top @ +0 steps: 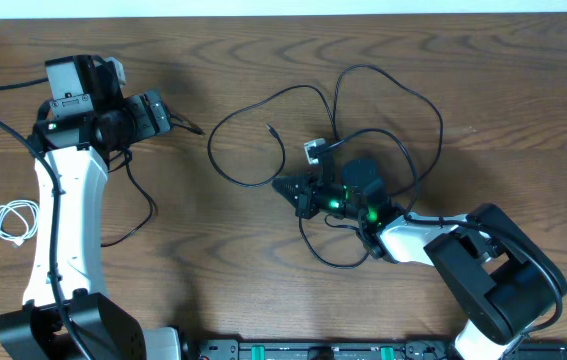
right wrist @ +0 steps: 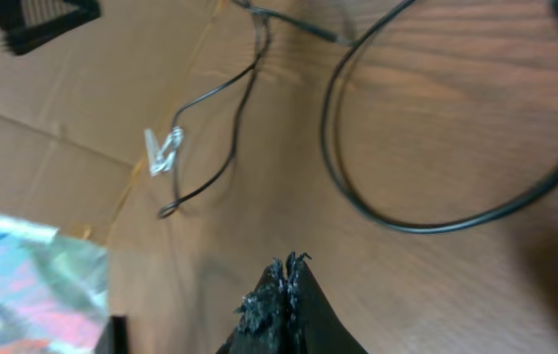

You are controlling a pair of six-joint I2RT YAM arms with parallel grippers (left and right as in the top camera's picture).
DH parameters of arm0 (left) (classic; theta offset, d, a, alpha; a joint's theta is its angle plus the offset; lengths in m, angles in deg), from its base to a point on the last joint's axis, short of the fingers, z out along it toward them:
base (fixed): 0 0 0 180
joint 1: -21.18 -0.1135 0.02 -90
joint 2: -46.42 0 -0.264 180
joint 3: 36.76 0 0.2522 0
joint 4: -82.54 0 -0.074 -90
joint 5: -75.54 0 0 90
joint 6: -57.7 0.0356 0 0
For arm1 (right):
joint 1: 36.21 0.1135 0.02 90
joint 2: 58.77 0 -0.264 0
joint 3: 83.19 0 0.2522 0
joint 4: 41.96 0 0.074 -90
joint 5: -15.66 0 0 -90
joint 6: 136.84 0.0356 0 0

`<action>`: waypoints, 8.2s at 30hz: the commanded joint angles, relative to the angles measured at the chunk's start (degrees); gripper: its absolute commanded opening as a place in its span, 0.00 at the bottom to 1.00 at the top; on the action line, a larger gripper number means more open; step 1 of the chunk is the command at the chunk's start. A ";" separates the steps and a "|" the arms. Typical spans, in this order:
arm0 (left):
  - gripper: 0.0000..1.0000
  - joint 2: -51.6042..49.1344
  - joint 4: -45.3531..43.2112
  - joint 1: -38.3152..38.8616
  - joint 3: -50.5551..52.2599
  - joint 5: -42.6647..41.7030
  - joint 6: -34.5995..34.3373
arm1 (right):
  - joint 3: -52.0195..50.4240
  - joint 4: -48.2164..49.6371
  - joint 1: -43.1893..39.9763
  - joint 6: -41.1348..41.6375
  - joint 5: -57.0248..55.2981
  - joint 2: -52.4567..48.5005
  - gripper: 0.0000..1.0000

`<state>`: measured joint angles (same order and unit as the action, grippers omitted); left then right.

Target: Untangle cables

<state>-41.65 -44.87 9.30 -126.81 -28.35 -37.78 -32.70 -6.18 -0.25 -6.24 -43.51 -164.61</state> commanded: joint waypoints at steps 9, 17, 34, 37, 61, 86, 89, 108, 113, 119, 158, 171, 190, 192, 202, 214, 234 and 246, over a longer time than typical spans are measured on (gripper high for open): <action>0.96 0.98 0.15 0.09 0.07 -7.93 0.74 | 9.94 -12.92 3.45 -12.92 -13.64 -1.68 0.01; 0.96 0.98 0.13 0.13 0.07 -7.98 0.74 | 20.44 -23.08 5.51 -15.93 -13.66 -9.55 0.01; 0.96 0.98 0.22 0.13 0.07 -7.98 0.72 | 22.21 -38.71 4.63 -18.84 -22.40 -11.08 0.01; 0.96 0.98 0.44 0.13 0.07 -7.98 0.72 | 22.21 -39.34 3.32 -18.80 -22.53 -11.08 0.01; 0.96 0.96 0.17 0.13 0.07 -7.98 0.72 | 22.21 -32.09 3.13 -18.80 -17.42 -12.85 0.01; 0.96 0.96 0.57 0.13 0.07 -7.98 0.72 | 22.27 -42.23 -4.57 -16.92 -21.99 -11.72 0.01; 0.96 0.96 0.55 0.13 0.07 -7.98 0.72 | 22.27 -44.74 -6.54 -17.11 -24.57 -11.17 0.01; 0.96 0.96 -0.50 0.85 0.07 -8.02 0.31 | 22.27 -70.03 -22.60 -21.24 -52.26 -2.89 0.01; 0.96 0.96 -0.66 3.65 0.07 -7.98 0.35 | 22.27 -74.99 -30.25 -24.98 -53.24 -1.95 0.01; 0.96 0.96 -0.98 7.17 0.07 -7.96 0.35 | 22.27 -79.32 -40.54 -26.23 -53.22 -1.92 0.01; 0.96 0.96 -1.81 24.61 0.09 -5.99 0.96 | 21.84 -106.47 -58.03 -35.56 -9.90 36.57 0.01; 0.96 0.96 -1.84 24.61 0.09 -5.99 0.94 | 11.78 -108.63 -42.95 -31.78 -15.89 34.80 0.01; 0.96 0.96 -1.86 24.61 0.09 -5.99 0.94 | -3.45 -96.54 -41.44 -25.79 -21.94 34.62 0.01; 0.96 0.96 -1.86 24.61 0.09 -5.99 0.94 | -3.85 -96.35 -41.44 -24.65 -23.69 34.45 0.01; 0.96 0.96 -1.86 24.61 0.09 -5.99 0.94 | -3.87 -90.44 -41.46 -23.17 -30.49 30.27 0.01; 0.96 0.96 -1.88 24.61 0.09 -6.01 0.94 | -3.85 -82.09 -41.66 -22.18 -34.25 22.58 0.01; 0.96 0.96 -1.86 24.61 0.09 -6.01 0.92 | -0.66 -70.07 -55.82 -21.68 -36.35 21.86 0.01; 0.96 0.96 -1.84 24.61 0.09 -5.99 0.94 | 5.66 -59.65 -58.77 -21.09 -32.98 16.02 0.01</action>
<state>-41.65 -46.66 33.78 -126.81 -35.08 -37.80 -30.45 -66.09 -58.80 -27.74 -77.28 -144.94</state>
